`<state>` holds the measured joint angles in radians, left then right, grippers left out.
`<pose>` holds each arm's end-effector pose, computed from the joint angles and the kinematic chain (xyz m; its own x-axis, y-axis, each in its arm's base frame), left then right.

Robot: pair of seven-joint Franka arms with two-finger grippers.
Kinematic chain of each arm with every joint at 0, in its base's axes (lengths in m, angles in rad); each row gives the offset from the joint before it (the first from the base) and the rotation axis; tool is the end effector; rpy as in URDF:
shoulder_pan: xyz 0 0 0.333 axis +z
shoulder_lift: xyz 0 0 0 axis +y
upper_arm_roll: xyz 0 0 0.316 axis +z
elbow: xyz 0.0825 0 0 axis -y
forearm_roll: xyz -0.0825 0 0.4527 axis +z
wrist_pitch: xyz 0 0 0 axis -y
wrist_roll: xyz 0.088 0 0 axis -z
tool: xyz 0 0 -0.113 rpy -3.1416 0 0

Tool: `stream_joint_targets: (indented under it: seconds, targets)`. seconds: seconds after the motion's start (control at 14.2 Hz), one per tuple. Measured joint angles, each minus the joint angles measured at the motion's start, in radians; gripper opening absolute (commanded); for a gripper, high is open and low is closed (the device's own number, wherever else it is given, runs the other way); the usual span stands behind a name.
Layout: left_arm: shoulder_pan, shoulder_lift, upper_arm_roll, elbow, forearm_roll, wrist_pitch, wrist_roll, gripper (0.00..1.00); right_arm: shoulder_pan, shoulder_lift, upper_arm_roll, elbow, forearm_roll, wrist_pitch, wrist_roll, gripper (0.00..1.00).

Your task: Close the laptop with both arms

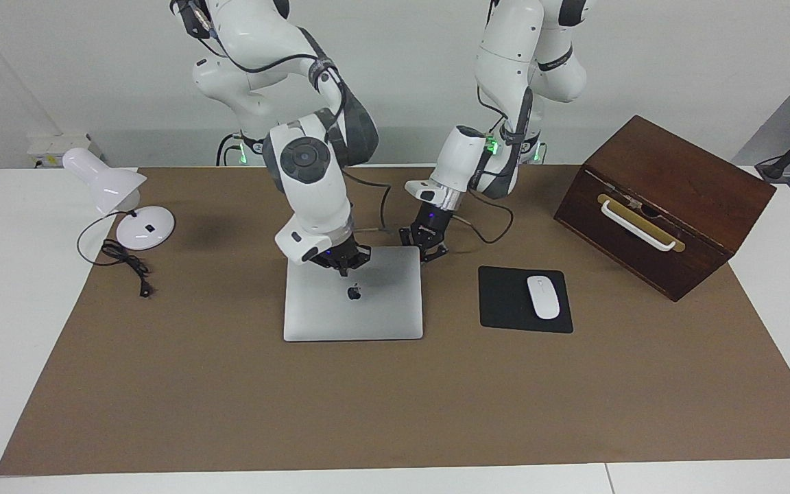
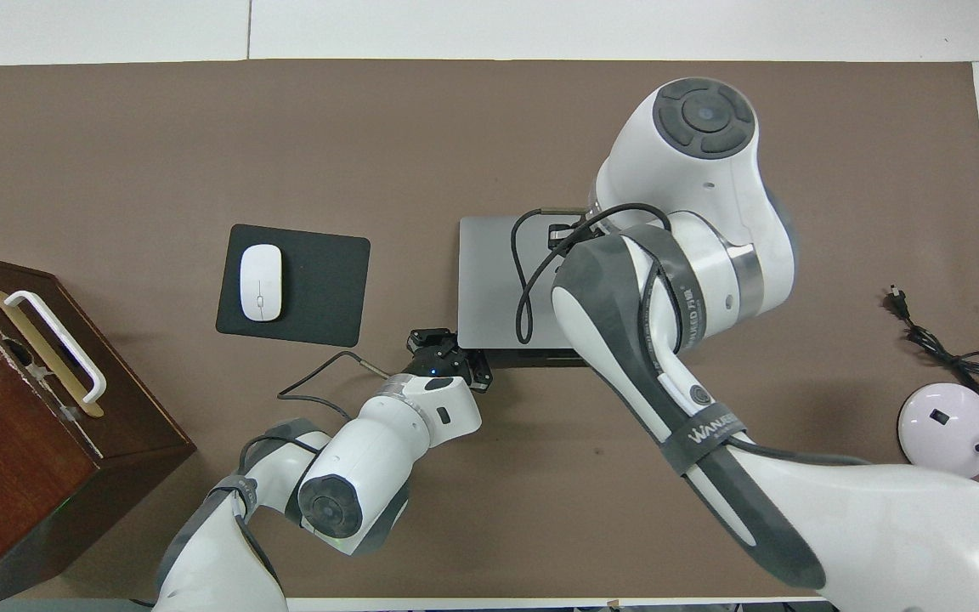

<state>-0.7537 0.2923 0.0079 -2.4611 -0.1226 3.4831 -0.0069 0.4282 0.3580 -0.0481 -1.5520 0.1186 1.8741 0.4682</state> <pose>0.4199 -0.3676 0.1982 0.6238 -0.4124 0.6639 -0.5864 -0.8086 0.0486 0.6696 0.2817 0.4118 0.9899 -0.1196 -0.0757 -0.1248 -0.9899 -0.0680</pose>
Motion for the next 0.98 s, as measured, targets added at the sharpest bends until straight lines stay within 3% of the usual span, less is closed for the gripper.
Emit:
stream_joint_targets:
  seconds: [0.28,0.56,0.77,0.84,0.91,0.98]
  targets:
    - [0.000,0.000,0.000,0.000,0.000,0.000,-0.004,0.00,-0.054,-0.069,-0.005,0.015,-0.001,-0.027,-0.049,0.00]
    - [0.001,0.000,0.000,0.000,0.000,0.001,-0.027,0.00,-0.175,-0.149,-0.014,0.125,-0.072,-0.230,-0.301,0.00]
    - [0.001,0.000,0.000,0.000,0.000,0.001,-0.037,0.00,-0.253,-0.220,-0.016,0.159,-0.193,-0.301,-0.514,0.00]
    - [0.001,-0.001,0.000,0.000,0.000,0.001,-0.039,0.00,-0.277,-0.237,-0.016,0.159,-0.209,-0.311,-0.562,0.03]
    - [0.001,-0.001,0.000,-0.001,0.000,0.001,-0.042,0.00,-0.303,-0.250,-0.016,0.159,-0.215,-0.318,-0.599,0.13]
    - [0.001,-0.001,0.000,-0.001,0.000,0.000,-0.046,0.00,-0.328,-0.259,-0.016,0.159,-0.215,-0.326,-0.627,0.32]
